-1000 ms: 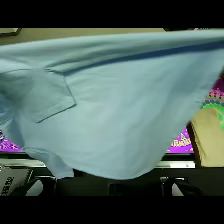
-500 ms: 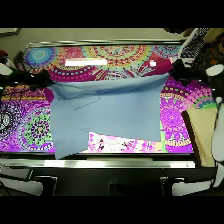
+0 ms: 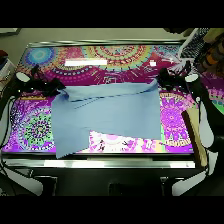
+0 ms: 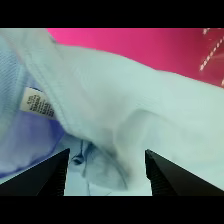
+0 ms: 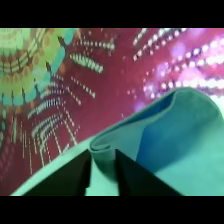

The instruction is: Fold the clothes and pants, and hang the long-sleeved shirts on hangers.

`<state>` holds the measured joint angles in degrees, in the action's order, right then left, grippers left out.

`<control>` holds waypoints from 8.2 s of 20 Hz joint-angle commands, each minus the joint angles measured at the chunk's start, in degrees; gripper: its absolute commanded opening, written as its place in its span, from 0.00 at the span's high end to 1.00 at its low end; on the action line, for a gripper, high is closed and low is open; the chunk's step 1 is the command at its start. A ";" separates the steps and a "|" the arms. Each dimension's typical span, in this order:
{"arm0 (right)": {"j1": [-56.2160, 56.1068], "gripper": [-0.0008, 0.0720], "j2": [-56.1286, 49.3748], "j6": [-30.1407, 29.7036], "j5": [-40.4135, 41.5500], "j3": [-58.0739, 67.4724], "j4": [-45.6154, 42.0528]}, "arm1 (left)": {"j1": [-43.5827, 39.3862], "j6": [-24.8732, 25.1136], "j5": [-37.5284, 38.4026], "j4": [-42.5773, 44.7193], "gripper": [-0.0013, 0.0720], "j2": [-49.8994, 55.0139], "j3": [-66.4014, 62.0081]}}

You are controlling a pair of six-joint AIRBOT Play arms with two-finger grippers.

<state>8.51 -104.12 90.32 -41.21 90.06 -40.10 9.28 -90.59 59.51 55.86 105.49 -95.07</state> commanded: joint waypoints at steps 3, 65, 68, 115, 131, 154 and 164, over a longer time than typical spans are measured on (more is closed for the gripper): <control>11.23 0.33 8.07 -6.19 -28.22 0.02 -8.96 | 9.60 8.35 12.61 -0.37 0.23 -9.44 -0.55; 17.35 0.93 39.01 -25.99 -24.83 -57.33 -0.39 | 18.29 23.32 3.98 -8.11 0.26 -19.17 47.60; 17.35 0.93 39.01 -25.55 -24.87 -57.33 -0.39 | 16.61 23.32 3.87 -8.11 0.73 -18.58 47.58; 1.27 0.93 2.49 6.10 -30.38 19.58 -29.24 | -4.50 9.20 -9.44 8.59 0.96 -15.19 7.89; 1.27 0.93 -4.46 6.10 -37.24 19.56 -37.68 | -1.88 11.41 7.06 9.11 0.96 -1.77 -0.96; 0.20 0.28 -8.41 5.03 -54.71 19.61 -50.66 | -0.28 12.52 25.24 13.86 0.21 -1.51 -0.35; 16.04 0.28 12.09 -5.99 -46.90 -1.64 -26.43 | 13.64 5.51 21.92 8.13 0.21 -35.71 46.53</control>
<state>22.39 -97.45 88.12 -91.57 96.57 -73.80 20.67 -83.02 83.61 65.58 79.66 -64.75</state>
